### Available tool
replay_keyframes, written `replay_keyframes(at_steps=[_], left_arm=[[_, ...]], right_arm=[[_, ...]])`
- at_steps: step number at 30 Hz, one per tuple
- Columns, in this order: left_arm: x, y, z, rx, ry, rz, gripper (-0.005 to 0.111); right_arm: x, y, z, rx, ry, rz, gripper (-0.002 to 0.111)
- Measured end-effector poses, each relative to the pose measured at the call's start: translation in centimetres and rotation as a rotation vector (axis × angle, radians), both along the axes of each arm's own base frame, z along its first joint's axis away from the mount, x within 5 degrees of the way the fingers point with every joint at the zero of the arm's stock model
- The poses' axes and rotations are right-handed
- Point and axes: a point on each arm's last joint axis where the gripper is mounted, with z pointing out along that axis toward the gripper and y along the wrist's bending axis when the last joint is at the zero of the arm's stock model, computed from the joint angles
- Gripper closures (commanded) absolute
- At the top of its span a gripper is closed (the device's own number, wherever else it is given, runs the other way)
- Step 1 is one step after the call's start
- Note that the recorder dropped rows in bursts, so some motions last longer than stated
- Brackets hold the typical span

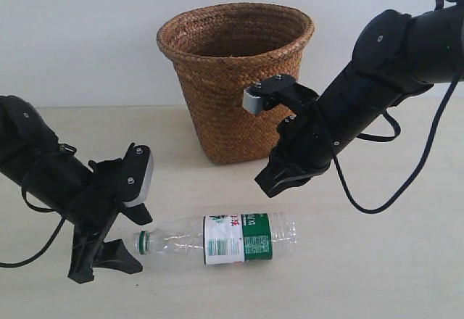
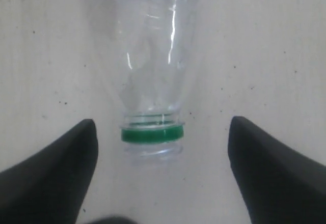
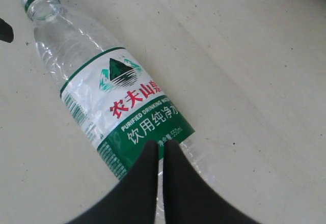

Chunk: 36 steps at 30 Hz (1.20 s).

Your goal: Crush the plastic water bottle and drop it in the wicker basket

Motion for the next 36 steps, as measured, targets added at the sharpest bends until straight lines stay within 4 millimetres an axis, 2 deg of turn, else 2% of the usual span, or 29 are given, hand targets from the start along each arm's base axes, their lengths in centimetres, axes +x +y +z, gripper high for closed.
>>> replay_keyframes(at_steps=[9, 16, 27, 30, 36], left_arm=[[0.4, -0.3, -1.0, -0.017, -0.009, 0.030, 0.041], [0.3, -1.4, -1.1, -0.009, -0.044, 0.008, 0.041], [0.3, -1.5, -1.1, -0.007, -0.050, 0.007, 0.047], [0.3, -1.5, -1.1, -0.007, -0.050, 0.007, 0.053], [0.3, -1.5, -2.3, 0.004, -0.017, 0.007, 0.083]], right_arm=[[0.0, 0.0, 0.0, 0.000, 0.000, 0.000, 0.108], [0.0, 0.0, 0.0, 0.000, 0.000, 0.000, 0.108], [0.0, 0.0, 0.0, 0.001, 0.010, -0.007, 0.108], [-0.1, 0.0, 0.0, 0.007, 0.020, -0.009, 0.108], [-0.2, 0.4, 0.2, 0.052, 0.045, -0.034, 0.108]])
